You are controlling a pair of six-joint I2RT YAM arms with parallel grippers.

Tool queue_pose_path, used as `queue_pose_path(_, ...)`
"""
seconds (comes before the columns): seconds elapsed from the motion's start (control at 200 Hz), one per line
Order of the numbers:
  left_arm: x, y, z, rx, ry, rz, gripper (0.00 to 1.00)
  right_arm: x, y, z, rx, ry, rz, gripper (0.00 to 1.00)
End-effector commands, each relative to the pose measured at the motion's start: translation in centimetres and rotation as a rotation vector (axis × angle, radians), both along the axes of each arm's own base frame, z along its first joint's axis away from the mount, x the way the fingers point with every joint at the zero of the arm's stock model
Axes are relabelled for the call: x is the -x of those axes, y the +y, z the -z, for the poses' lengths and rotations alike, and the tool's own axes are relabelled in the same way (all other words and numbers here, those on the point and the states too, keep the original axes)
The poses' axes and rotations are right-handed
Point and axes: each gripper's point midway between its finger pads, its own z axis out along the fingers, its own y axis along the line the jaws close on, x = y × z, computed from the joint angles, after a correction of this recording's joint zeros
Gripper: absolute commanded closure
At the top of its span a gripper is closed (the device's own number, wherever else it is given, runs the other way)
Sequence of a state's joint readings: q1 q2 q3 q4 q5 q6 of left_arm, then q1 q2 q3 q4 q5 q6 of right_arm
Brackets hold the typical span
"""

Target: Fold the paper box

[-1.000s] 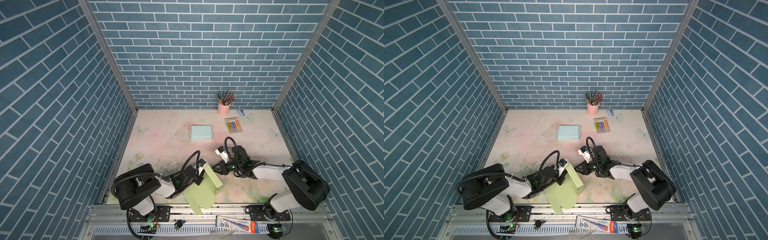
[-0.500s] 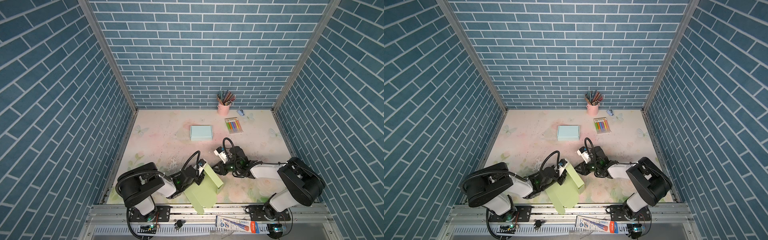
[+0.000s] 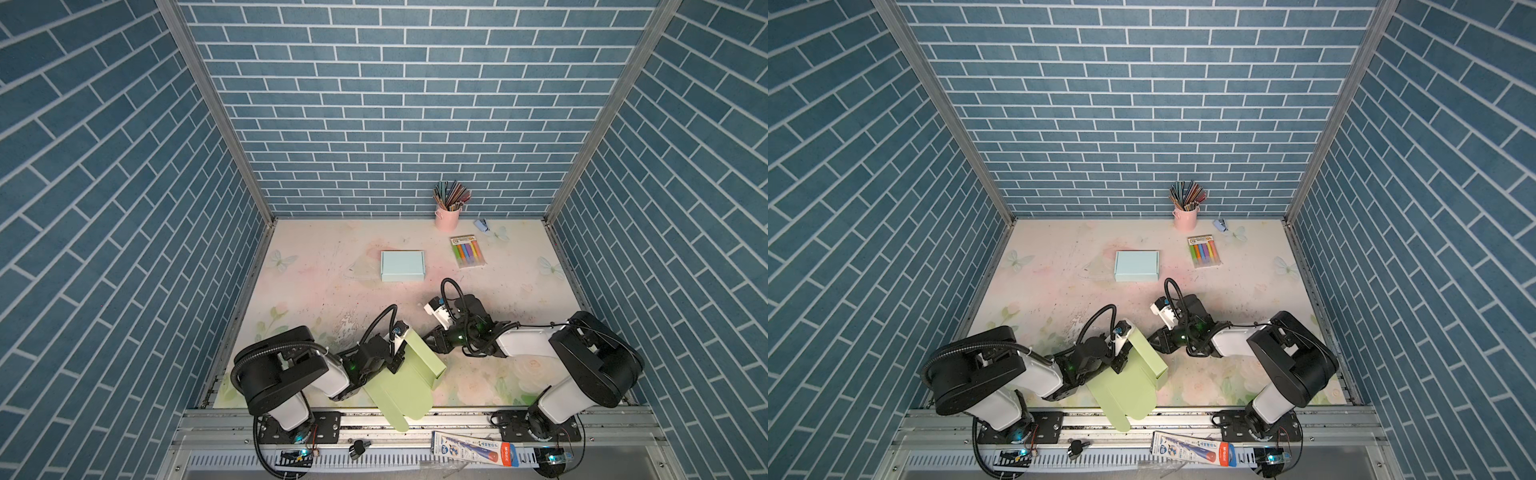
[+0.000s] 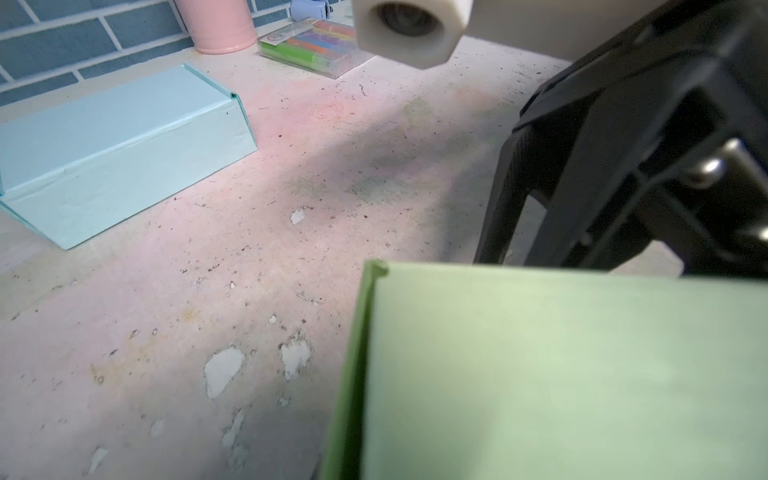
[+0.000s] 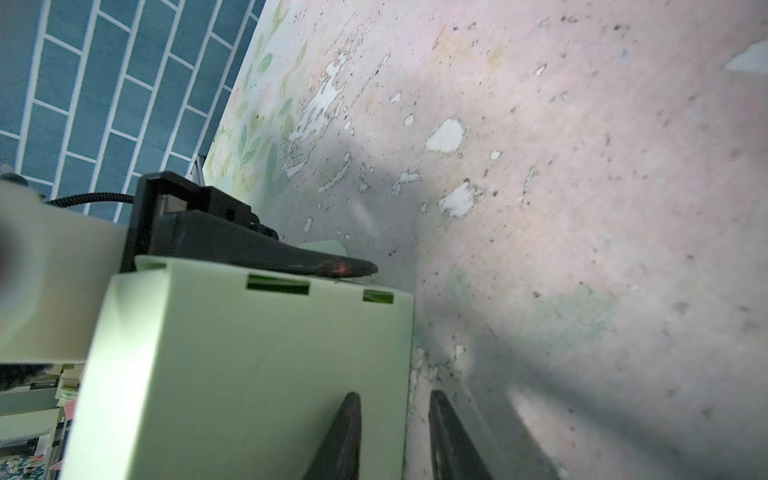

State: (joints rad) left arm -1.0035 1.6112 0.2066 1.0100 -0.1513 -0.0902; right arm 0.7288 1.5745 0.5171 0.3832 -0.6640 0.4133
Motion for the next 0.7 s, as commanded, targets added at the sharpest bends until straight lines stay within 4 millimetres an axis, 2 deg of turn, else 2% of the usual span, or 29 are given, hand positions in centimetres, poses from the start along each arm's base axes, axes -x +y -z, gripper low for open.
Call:
queue_pose_path(0.0,0.2,0.5,0.0,0.026,0.012,-0.01,0.79,-0.4,0.4,-0.5,-0.003,-0.028,-0.007,0.71)
queue_pose_path(0.48,1.2,1.5,-0.9,0.059,0.018,-0.015,0.75,-0.2,-0.1,-1.5,-0.009,-0.058,0.006,0.74)
queue_pose_path(0.555,1.3,1.7,-0.9,0.052,0.02,-0.018,0.8,-0.1,0.0,-1.6,-0.011,-0.057,0.005,0.75)
queue_pose_path(0.695,1.0,1.9,-0.6,0.023,0.016,-0.033,0.81,0.2,0.2,-1.8,-0.016,-0.063,-0.006,0.75)
